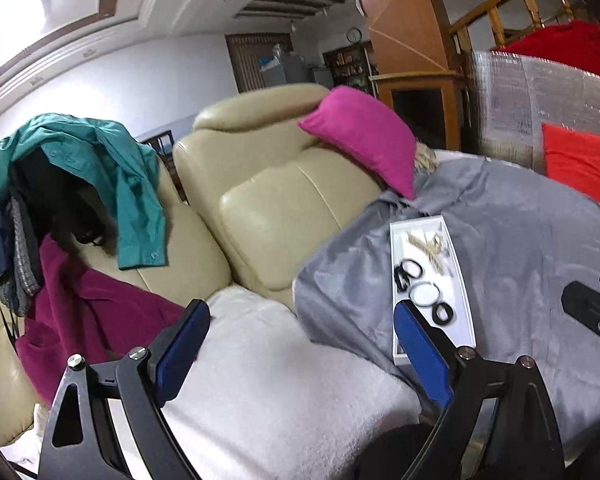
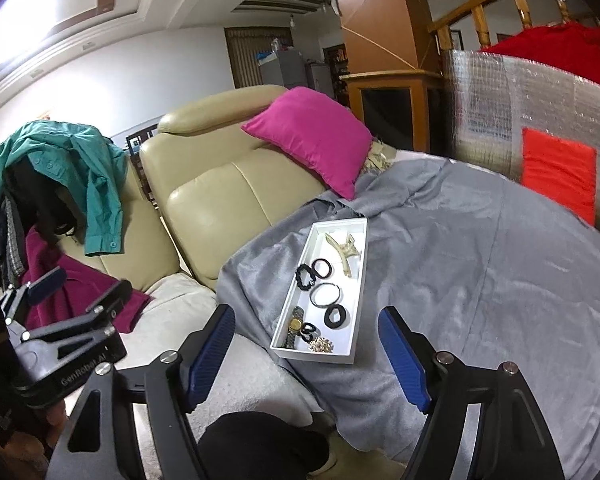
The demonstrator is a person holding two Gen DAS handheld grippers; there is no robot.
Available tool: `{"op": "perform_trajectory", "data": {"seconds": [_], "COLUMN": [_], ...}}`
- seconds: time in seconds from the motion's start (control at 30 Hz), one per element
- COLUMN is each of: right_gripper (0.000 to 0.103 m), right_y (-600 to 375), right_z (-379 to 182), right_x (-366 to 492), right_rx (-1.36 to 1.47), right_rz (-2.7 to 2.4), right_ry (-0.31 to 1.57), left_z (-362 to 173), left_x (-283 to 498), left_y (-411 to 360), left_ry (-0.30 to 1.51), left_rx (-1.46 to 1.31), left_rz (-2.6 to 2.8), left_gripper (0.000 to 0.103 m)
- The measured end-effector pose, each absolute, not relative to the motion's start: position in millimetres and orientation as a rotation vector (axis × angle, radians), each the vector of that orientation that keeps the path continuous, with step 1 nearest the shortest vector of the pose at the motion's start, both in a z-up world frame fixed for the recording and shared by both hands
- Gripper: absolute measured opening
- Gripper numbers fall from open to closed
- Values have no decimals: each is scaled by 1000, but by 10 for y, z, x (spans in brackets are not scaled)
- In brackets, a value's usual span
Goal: Organize jewelry
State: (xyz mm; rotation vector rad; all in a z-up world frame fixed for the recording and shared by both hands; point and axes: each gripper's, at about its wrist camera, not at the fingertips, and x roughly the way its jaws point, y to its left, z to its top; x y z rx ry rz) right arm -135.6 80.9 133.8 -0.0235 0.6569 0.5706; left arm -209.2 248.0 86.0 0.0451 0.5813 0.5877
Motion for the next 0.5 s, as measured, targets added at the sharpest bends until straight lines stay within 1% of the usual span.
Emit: {"op": "perform_trajectory", "data": {"seconds": [0.3, 0.5], "right_gripper": [77, 78], "right_y": [827, 819], "right_z": [1061, 962], "right_x": [-1102, -913], "right_rx": [-15, -12], "right_rz": [548, 533], "right_ry": [708, 730], "left_z": [544, 445], "left_x": [-1776, -1620], "left_y": [2415, 2431], "left_ry": [666, 704], "left_rx": [55, 50], "left_rz": [550, 551], "left_gripper": [93, 93]}}
